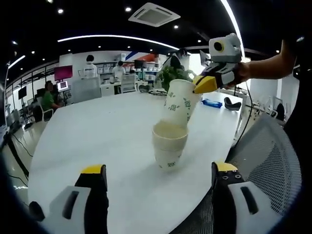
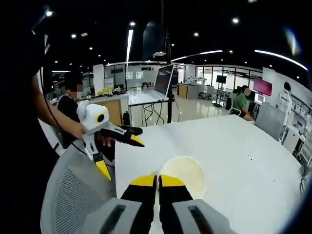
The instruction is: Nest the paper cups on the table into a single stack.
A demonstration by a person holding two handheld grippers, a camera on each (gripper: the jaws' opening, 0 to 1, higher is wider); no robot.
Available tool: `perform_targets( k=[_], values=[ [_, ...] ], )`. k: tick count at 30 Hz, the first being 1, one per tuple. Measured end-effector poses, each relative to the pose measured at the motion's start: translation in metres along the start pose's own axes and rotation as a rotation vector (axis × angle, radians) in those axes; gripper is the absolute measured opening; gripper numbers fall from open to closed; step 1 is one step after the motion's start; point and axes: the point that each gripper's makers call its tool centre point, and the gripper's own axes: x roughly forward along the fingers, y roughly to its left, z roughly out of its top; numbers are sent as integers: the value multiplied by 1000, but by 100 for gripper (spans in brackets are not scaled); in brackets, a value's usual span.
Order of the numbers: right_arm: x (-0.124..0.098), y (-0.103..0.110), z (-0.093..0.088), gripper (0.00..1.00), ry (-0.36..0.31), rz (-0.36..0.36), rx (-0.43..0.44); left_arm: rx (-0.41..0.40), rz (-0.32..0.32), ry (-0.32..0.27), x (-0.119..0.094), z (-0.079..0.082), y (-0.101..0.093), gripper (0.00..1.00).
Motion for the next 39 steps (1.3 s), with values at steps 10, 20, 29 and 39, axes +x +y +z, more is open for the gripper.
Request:
perform_targets(
  k=[10,20,29,39],
  values=[
    [9,4,2,0,6,9,-21,2,6,3,0,-1,2,87],
    [20,7,2,0,19,17,-51,2,13,2,0,0,2,87],
    [26,8,-1,0,25,23,-63,4,16,5,-1,-1,3,86],
    [23,6,-3,1,17,7,-44,-1,10,5,0,-1,2,86]
  ],
)
